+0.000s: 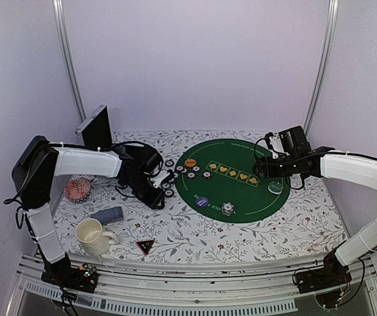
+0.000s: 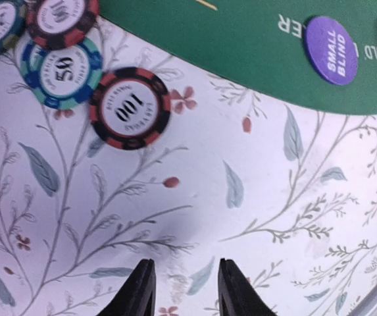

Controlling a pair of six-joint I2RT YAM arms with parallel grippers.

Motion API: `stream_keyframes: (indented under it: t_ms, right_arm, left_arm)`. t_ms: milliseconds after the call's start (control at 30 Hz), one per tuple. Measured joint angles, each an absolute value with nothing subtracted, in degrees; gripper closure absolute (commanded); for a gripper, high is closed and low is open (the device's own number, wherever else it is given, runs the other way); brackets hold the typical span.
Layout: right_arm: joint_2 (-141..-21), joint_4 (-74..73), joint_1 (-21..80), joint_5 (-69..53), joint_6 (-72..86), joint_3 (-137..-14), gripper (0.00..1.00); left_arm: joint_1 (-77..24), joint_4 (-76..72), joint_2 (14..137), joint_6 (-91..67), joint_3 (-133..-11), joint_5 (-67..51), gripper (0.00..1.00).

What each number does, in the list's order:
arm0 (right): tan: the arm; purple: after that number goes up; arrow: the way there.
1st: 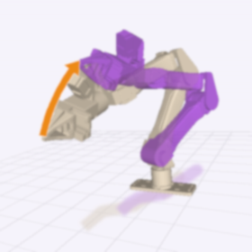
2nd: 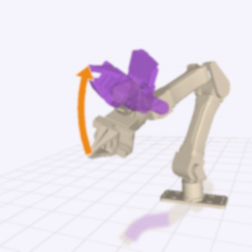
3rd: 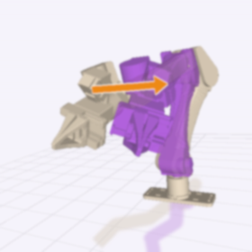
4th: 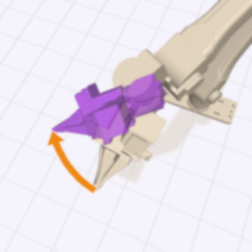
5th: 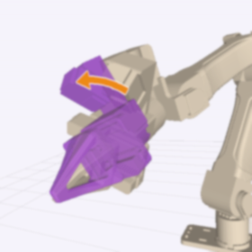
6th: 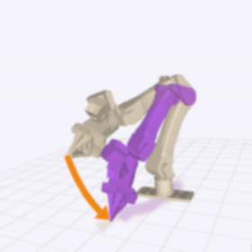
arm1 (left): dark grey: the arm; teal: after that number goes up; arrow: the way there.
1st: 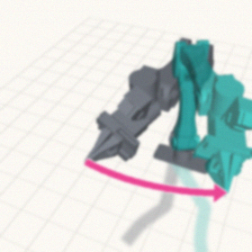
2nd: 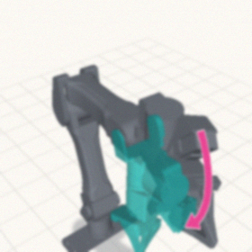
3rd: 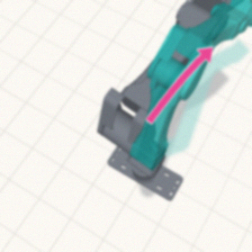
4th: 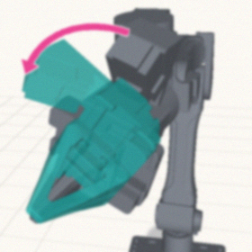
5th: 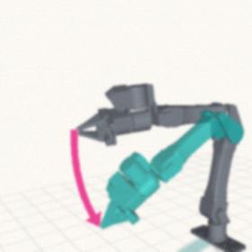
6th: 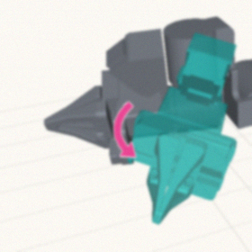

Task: Distribute texas hold em gaming equipment
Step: Adjust the poker chips pile at the center of the board.

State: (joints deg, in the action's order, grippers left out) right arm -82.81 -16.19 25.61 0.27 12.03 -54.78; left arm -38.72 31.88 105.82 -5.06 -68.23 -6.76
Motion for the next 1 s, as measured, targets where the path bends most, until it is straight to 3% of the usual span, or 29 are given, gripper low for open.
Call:
stream_keyframes:
  t_ms: [267,733,867,1000]
  right_arm:
    - [-82.8,-15.7,25.6,0.3,12.0,-54.6,0.2]
    - [-82.2,-15.4,25.6,0.5,11.8,-53.7,0.2]
    - [-80.2,-15.4,25.6,0.5,11.8,-52.5,0.19]
    - [-78.5,-15.4,25.6,0.2,11.8,-51.5,0.16]
  left_arm:
    - [-40.6,31.8,111.5,-6.6,-71.1,-4.1,0.74]
    - [-35.6,27.8,119.8,-7.6,-81.3,3.3,0.74]
    - [-33.3,25.4,118.1,-7.6,-79.7,3.5,0.68]
    - [-33.2,25.5,109.6,-7.6,-75.4,-0.6,0.53]
